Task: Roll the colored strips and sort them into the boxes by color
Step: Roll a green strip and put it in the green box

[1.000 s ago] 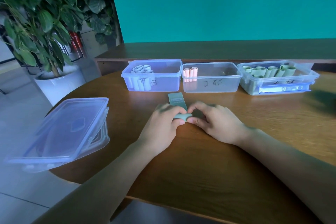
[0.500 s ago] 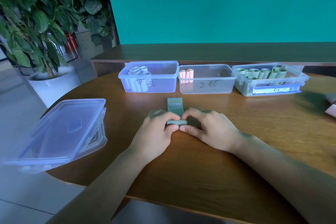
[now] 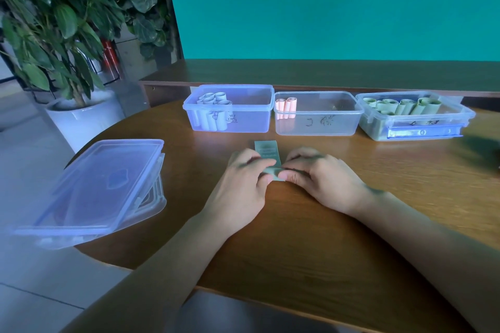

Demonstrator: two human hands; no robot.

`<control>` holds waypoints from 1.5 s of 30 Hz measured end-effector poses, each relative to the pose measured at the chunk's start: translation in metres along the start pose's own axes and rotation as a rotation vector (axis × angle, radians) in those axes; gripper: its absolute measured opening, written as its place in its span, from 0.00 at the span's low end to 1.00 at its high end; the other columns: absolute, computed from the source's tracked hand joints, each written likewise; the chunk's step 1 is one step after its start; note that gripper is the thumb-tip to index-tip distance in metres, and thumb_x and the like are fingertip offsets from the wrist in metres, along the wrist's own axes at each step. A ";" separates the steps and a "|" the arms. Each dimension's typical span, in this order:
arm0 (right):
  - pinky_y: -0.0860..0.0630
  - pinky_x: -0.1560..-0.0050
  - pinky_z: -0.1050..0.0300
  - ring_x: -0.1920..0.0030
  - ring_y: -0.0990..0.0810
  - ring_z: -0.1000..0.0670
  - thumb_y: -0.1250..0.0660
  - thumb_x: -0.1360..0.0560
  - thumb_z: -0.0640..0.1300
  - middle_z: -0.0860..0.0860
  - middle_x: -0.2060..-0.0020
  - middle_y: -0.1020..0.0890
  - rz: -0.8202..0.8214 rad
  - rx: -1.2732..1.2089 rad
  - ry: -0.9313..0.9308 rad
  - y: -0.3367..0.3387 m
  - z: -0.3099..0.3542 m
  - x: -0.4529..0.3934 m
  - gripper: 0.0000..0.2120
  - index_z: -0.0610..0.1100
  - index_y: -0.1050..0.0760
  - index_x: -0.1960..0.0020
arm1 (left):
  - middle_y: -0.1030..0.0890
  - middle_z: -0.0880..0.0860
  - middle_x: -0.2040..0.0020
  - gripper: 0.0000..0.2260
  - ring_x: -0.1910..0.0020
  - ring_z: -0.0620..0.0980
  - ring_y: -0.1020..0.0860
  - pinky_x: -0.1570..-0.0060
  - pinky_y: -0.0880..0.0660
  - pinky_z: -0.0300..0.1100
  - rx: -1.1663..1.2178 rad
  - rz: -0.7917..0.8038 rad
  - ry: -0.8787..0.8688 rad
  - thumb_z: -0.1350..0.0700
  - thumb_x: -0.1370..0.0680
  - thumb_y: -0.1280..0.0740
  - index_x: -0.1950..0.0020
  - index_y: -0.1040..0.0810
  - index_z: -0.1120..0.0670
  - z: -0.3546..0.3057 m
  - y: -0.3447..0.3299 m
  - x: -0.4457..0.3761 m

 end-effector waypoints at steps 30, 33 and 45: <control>0.21 0.51 0.49 0.54 0.25 0.57 0.35 0.19 0.56 0.58 0.41 0.22 -0.114 -0.068 0.030 -0.007 -0.015 -0.025 0.14 0.54 0.24 0.35 | 0.26 0.49 0.36 0.14 0.35 0.48 0.30 0.35 0.34 0.40 0.011 -0.024 0.139 0.52 0.19 0.34 0.32 0.23 0.49 0.020 -0.009 -0.026; 0.22 0.52 0.51 0.56 0.30 0.59 0.33 0.20 0.56 0.58 0.39 0.21 -0.087 -0.057 -0.004 -0.010 -0.019 -0.030 0.16 0.56 0.25 0.33 | 0.28 0.49 0.36 0.16 0.35 0.48 0.30 0.34 0.34 0.41 0.012 -0.009 0.161 0.51 0.18 0.35 0.30 0.24 0.49 0.024 -0.012 -0.030; 0.22 0.45 0.46 0.41 0.21 0.49 0.41 0.16 0.55 0.56 0.34 0.26 -0.087 -0.033 -0.054 -0.015 -0.028 -0.049 0.18 0.53 0.26 0.28 | 0.22 0.47 0.43 0.08 0.45 0.47 0.25 0.44 0.28 0.41 0.034 -0.071 0.075 0.55 0.19 0.33 0.40 0.21 0.51 0.030 -0.012 -0.052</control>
Point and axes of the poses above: each hand's wrist, its own x-axis away from the middle knuckle, its own y-axis out of the back of the hand, z = x × y, the point moved 6 cm from there along -x, towards the middle knuckle
